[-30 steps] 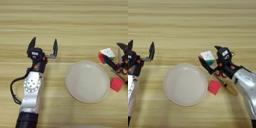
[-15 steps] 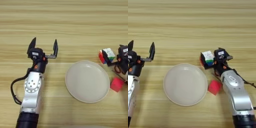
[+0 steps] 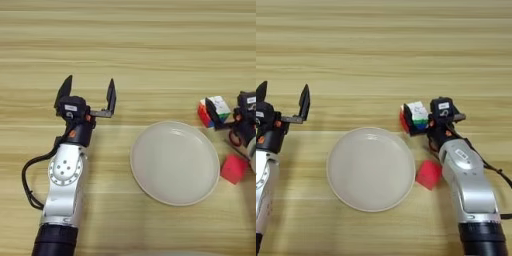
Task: Move the objects on the table
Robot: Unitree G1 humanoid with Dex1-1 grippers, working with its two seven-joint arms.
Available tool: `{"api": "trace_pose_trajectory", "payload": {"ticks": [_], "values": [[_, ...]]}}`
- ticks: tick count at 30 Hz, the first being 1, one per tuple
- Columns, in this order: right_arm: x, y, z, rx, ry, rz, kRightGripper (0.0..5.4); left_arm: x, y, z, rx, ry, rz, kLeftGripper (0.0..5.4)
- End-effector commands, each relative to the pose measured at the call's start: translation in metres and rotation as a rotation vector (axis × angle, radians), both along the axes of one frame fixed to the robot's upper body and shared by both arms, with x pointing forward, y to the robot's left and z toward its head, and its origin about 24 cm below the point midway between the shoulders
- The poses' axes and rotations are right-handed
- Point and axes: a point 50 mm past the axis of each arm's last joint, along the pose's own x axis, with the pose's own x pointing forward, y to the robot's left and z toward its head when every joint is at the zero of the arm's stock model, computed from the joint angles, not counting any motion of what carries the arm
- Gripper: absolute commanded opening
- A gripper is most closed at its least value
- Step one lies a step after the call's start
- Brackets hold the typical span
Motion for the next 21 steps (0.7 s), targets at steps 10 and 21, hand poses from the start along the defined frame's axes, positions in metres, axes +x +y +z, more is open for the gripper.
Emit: {"api": "trace_pose_trajectory", "payload": {"ticks": [10,21], "values": [[0.02,-0.002,-0.003,0.026,0.051,0.033,5.38,0.0,0.001,0.001,-0.003,-0.008,0.006,5.4],[0.021,0.003,-0.01,0.009,0.085,0.071,5.38,0.0,0.0,0.001,-0.002,-0.009,0.007,5.4]]}}
